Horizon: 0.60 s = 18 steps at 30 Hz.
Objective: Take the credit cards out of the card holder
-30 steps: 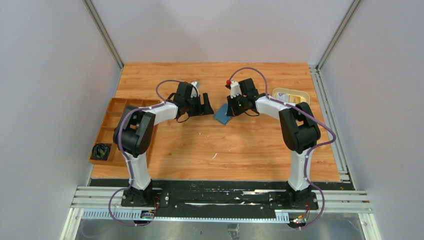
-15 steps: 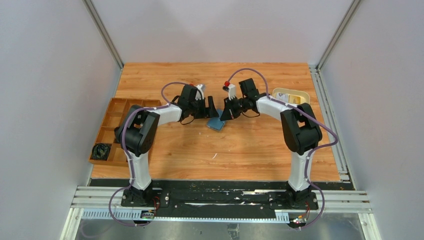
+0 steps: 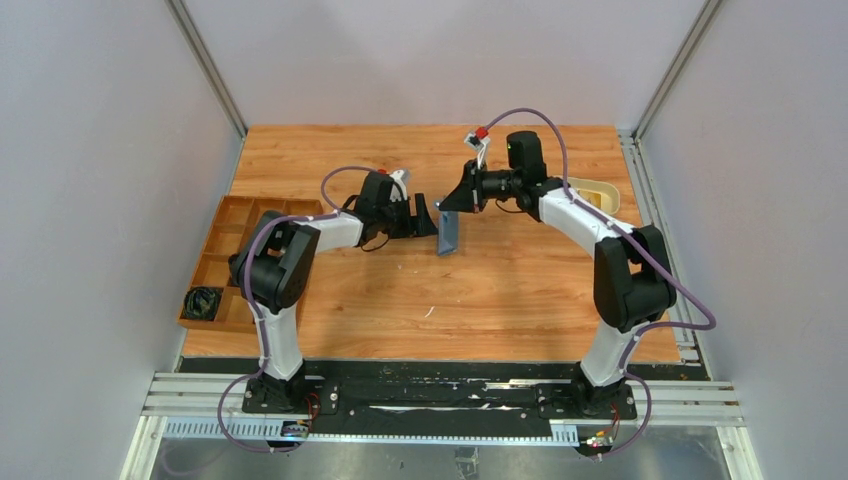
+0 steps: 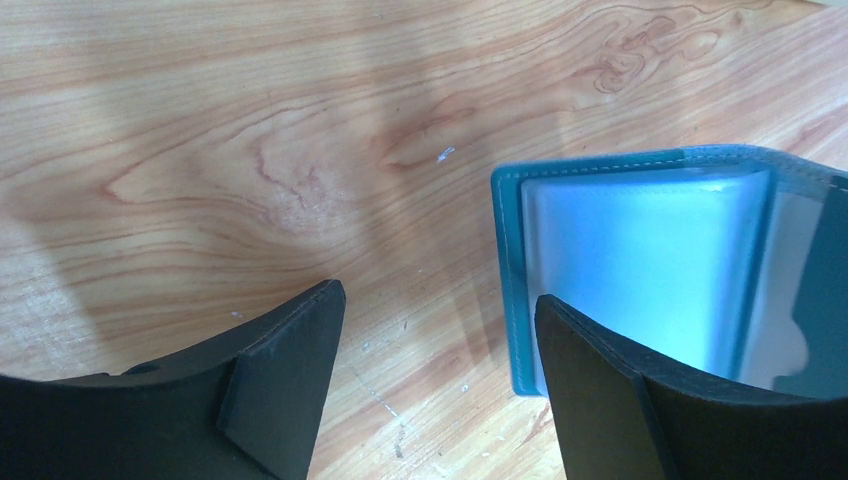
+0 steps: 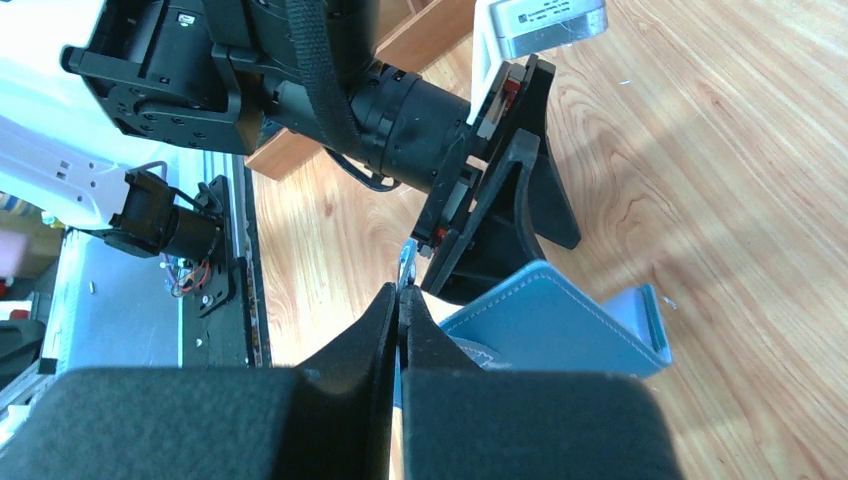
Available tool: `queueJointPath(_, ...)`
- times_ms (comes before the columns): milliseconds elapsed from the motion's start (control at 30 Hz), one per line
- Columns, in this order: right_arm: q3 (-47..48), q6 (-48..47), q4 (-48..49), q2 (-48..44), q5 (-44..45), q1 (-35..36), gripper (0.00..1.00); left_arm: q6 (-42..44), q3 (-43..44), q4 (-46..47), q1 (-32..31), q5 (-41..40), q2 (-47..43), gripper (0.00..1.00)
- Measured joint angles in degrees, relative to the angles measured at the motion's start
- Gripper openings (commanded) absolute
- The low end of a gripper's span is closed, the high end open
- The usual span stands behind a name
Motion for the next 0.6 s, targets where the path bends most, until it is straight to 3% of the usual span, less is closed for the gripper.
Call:
queueJointPath(267, -9.07, 4.15, 6.62, 0.17, 0.68, -1.66, 0.00, -0.79, -1.09, -0.90, -0.11, 0.81, -1.18, 0.80)
queueJointPath(600, -17.79, 8.28, 11.93, 0.55, 9.09, -8.17, 0.00, -0.94, -1.88, -0.24, -0.22, 0.94, -1.44, 0.80)
